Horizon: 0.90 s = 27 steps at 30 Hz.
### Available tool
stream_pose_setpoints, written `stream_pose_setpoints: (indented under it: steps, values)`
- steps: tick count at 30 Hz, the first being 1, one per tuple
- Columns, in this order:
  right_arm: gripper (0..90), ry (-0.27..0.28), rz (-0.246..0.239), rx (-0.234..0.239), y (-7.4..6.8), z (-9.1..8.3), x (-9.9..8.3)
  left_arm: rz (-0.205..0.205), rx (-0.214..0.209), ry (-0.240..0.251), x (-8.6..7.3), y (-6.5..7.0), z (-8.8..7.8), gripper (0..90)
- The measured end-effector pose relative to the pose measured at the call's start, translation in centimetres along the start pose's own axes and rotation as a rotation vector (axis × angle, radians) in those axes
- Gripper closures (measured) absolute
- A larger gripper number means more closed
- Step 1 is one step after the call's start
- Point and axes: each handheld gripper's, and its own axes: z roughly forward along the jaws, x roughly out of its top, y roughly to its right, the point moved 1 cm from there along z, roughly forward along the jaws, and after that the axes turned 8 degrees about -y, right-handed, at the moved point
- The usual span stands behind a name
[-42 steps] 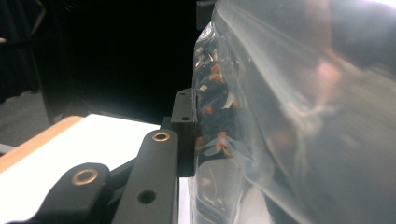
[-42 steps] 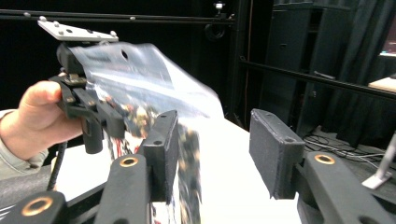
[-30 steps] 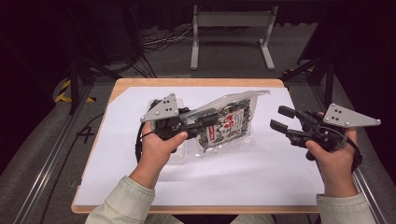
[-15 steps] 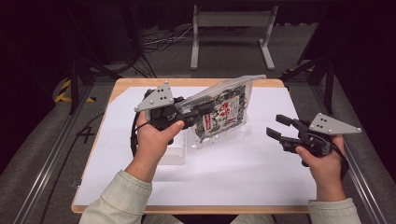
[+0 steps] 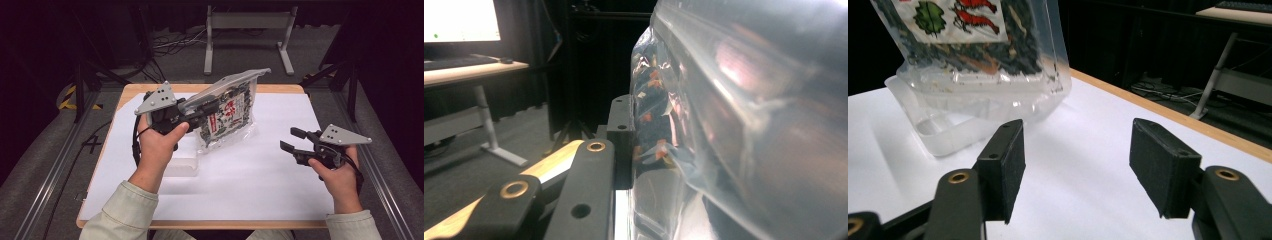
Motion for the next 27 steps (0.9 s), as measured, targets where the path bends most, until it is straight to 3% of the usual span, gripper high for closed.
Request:
stream_pose_setpoints:
  steps: [27]
  values:
    - [40.0,-0.006,0.011,0.018,0.4,1.1,-0.1,-0.018,0.166,-0.013,-0.3,-2.8,-5.9,73.3]
